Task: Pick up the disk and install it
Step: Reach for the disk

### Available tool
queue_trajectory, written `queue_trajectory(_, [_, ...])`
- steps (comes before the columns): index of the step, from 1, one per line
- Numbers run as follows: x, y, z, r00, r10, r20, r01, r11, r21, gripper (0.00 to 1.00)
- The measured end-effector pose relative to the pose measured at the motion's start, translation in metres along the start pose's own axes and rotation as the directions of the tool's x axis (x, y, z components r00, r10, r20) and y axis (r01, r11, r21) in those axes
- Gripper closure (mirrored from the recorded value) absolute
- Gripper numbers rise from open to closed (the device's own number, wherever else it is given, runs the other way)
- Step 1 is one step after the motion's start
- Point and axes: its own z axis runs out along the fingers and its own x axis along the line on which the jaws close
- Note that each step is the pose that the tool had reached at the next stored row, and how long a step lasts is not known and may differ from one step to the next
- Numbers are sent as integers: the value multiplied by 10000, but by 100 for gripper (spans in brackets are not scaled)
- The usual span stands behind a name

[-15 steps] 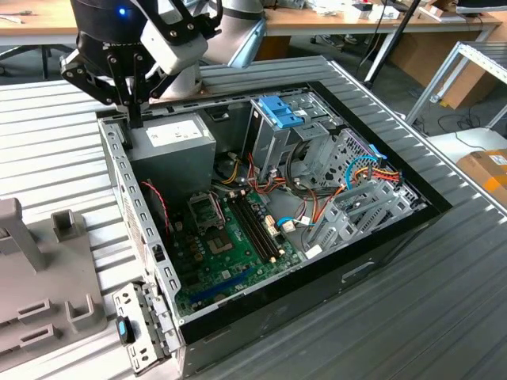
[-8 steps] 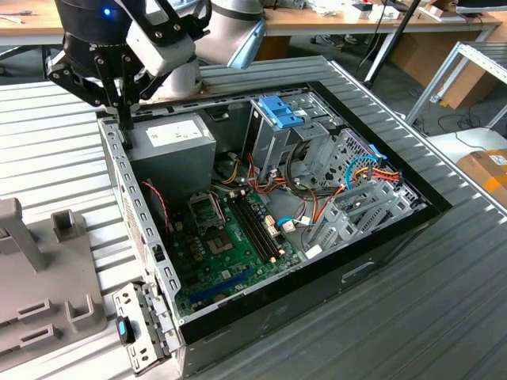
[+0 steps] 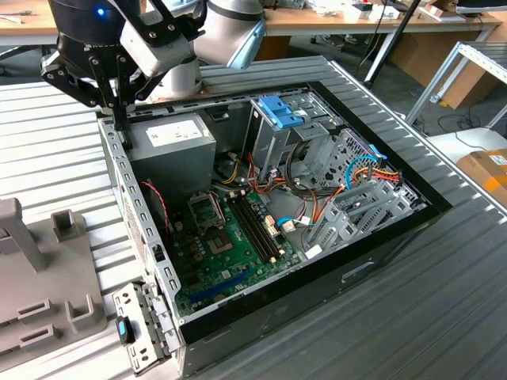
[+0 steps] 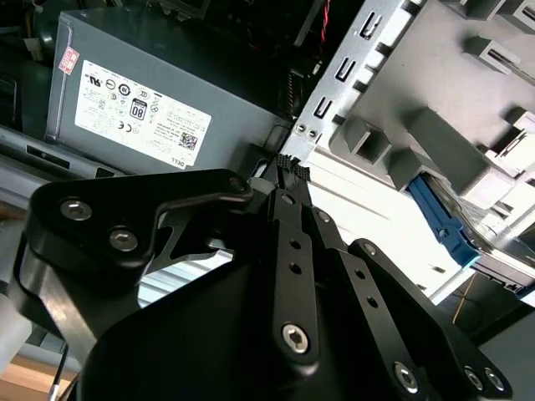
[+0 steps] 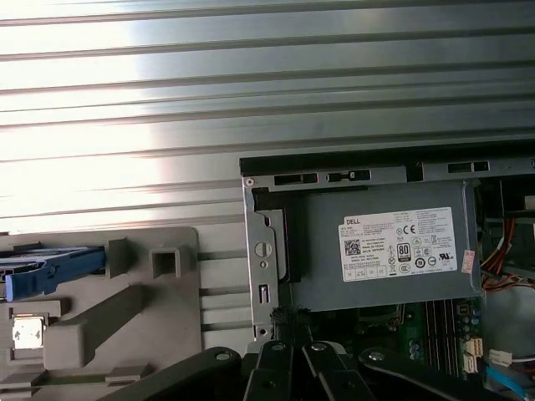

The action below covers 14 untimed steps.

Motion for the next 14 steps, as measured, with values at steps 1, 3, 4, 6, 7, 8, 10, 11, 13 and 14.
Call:
queue_trajectory(1, [0,0,0,10000,0,0,0,10000,0,89])
queue_trajectory(3, [22,-2,-1,10000,0,0,0,10000,0,89])
queue_trajectory(4, [29,-2,-1,10000,1,0,-1,10000,0,89])
queue_trajectory(6, [44,-3,-1,10000,0,1,0,10000,-1,89])
queue_trajectory(7, [51,-4,-1,10000,0,1,0,10000,0,89])
queue_trajectory(8, [65,-5,-2,10000,0,0,0,10000,0,89])
queue_trajectory(10, [95,-7,-3,10000,0,0,0,10000,0,89])
queue_trajectory(11, [106,-8,-3,10000,1,0,-1,10000,0,89])
queue_trajectory(13, [139,-10,-4,10000,0,0,0,10000,1,89])
queue_trajectory(14, [155,-12,-5,10000,0,1,0,10000,0,89])
